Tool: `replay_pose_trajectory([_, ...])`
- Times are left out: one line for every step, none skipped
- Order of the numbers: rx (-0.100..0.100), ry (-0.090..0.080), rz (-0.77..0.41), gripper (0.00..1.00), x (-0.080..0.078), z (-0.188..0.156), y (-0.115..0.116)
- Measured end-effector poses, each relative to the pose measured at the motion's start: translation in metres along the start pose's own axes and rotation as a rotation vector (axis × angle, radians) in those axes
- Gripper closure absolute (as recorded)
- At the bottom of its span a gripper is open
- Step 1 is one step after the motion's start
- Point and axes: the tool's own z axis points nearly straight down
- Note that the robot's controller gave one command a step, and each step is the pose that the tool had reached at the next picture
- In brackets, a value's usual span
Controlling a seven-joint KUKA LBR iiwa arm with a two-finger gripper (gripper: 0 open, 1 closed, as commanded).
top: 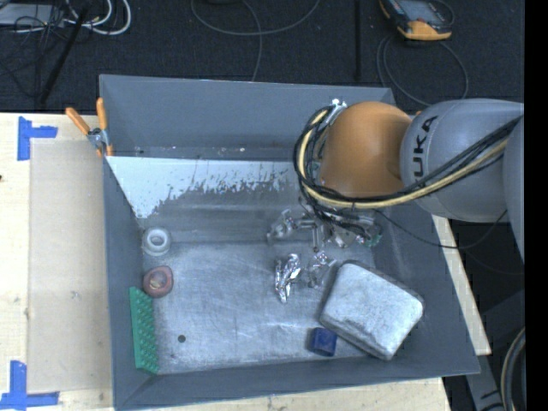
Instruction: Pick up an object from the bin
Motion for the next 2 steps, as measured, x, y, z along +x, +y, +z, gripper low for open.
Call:
replay_pose_trajectory([0.003,-0.004,0.006,1.00,0.000,-0.004,-0.002])
replay_pose_trajectory([0.007,-0.009,0.315,1.00,0.033,-0.097,-0.035])
